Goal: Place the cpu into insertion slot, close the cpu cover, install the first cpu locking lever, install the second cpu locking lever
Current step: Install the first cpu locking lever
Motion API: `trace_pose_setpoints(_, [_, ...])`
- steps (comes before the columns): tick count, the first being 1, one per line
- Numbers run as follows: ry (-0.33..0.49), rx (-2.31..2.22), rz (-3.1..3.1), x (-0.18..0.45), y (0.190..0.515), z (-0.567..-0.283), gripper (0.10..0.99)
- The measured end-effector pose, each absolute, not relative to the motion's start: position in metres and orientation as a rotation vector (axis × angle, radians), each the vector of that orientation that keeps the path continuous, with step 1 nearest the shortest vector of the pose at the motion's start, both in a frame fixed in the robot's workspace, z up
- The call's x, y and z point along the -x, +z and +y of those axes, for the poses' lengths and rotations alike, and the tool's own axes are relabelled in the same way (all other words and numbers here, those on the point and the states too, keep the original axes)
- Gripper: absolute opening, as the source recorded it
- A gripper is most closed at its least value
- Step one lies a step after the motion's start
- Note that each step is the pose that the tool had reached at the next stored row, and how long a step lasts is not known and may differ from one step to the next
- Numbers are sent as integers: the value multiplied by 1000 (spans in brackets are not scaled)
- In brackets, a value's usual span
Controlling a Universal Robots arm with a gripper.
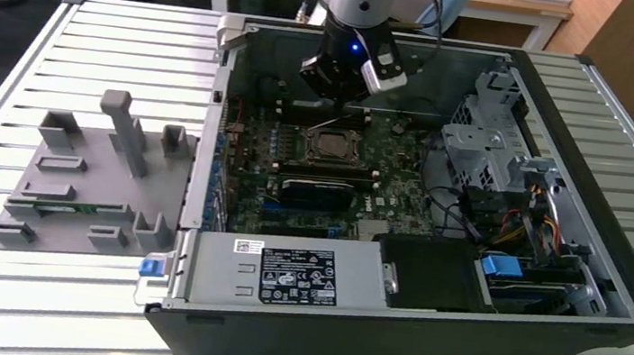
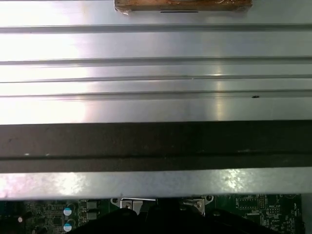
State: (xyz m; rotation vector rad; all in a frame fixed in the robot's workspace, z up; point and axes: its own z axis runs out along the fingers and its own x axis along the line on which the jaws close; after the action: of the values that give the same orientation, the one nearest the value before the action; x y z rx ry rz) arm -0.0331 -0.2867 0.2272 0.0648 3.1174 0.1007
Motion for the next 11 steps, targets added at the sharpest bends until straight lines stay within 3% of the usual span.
trace_pose_setpoints(11, [101, -65, 3117, 29, 223, -284, 106])
